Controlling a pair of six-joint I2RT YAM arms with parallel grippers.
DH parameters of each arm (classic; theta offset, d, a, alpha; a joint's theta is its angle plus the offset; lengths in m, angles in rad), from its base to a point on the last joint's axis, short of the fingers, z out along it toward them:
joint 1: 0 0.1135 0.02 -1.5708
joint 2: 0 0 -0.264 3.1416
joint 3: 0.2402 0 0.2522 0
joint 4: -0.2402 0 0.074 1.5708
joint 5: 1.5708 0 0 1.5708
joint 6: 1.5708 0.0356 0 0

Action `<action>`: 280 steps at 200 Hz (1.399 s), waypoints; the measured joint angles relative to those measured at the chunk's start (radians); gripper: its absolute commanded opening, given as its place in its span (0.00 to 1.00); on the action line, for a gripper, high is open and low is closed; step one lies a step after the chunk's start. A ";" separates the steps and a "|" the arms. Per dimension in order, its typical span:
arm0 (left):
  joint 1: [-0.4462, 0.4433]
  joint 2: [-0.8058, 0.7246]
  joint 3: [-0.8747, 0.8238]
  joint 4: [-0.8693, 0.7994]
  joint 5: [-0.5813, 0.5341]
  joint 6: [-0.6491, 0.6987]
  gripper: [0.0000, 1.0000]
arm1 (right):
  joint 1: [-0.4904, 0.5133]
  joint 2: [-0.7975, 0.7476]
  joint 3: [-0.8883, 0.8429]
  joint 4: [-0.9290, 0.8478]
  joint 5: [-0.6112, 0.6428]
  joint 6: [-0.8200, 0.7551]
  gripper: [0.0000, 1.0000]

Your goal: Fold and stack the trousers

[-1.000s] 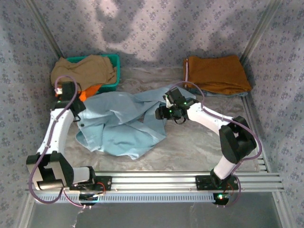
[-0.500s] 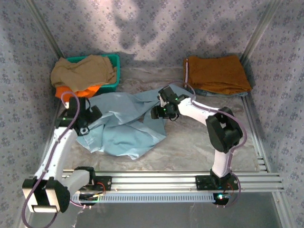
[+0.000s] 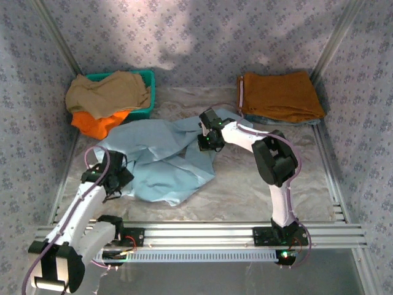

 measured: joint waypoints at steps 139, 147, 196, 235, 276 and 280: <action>-0.065 -0.097 -0.133 0.210 -0.023 -0.111 0.00 | -0.077 -0.431 -0.219 -0.036 0.044 0.029 0.00; -0.056 -0.097 -0.101 0.205 -0.034 -0.090 0.00 | -0.090 -0.461 -0.226 -0.048 0.043 0.030 0.00; 0.168 -0.072 0.186 0.224 0.018 0.058 0.00 | -0.243 -0.683 -0.228 -0.120 0.040 0.048 0.00; 0.317 -0.040 0.310 0.216 0.095 0.127 0.00 | -0.323 -0.801 -0.180 -0.215 0.052 0.075 0.00; 0.381 -0.043 0.287 0.219 0.155 0.136 0.00 | -0.324 -0.835 -0.143 -0.269 0.064 0.095 0.00; 0.383 -0.045 0.275 0.220 0.159 0.136 0.00 | -0.324 -0.826 -0.136 -0.273 0.064 0.098 0.00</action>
